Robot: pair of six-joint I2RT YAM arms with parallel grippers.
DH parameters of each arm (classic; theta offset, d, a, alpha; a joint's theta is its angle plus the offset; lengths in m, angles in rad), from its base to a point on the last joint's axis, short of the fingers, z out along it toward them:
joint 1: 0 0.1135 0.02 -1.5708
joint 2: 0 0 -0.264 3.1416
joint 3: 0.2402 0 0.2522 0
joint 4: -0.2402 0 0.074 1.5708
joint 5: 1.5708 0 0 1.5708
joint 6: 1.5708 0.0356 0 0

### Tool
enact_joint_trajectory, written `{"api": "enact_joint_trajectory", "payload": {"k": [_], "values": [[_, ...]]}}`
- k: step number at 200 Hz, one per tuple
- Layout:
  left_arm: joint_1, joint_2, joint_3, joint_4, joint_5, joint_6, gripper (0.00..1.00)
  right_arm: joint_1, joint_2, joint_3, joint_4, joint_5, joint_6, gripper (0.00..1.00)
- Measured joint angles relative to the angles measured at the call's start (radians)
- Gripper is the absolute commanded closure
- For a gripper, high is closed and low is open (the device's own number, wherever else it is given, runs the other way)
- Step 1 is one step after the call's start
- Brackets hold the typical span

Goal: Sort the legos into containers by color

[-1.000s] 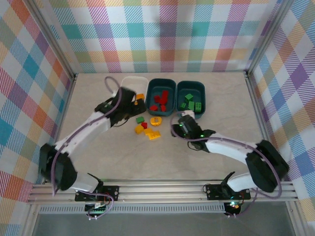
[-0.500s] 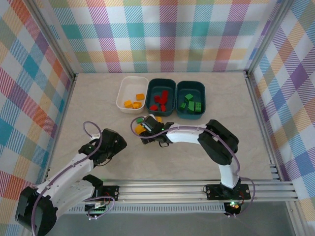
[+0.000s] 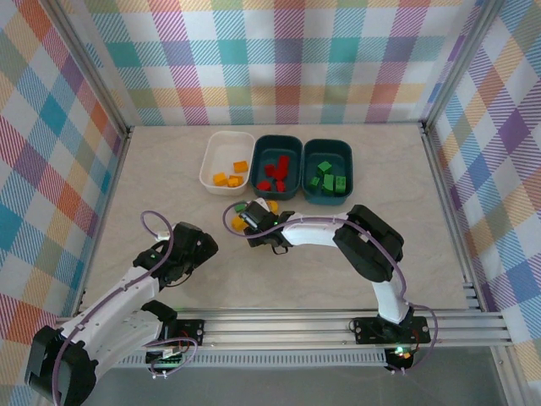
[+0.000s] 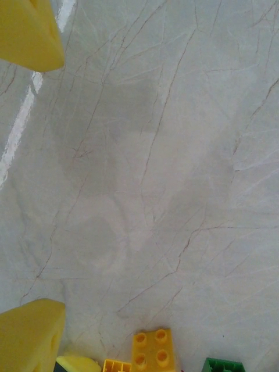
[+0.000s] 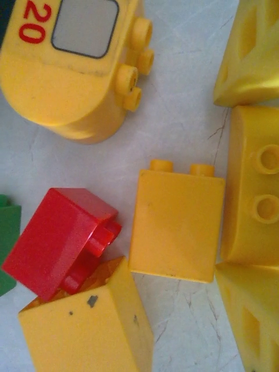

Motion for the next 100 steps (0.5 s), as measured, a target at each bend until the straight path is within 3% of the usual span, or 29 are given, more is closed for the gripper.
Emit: {"api": "enact_joint_trajectory", "payload": {"k": [100], "values": [[0.0,0.066,0.037,0.005,-0.008,0.001,0.0,-0.003,-0.181,-0.148,0.023,0.061,-0.019,0.4]]}}
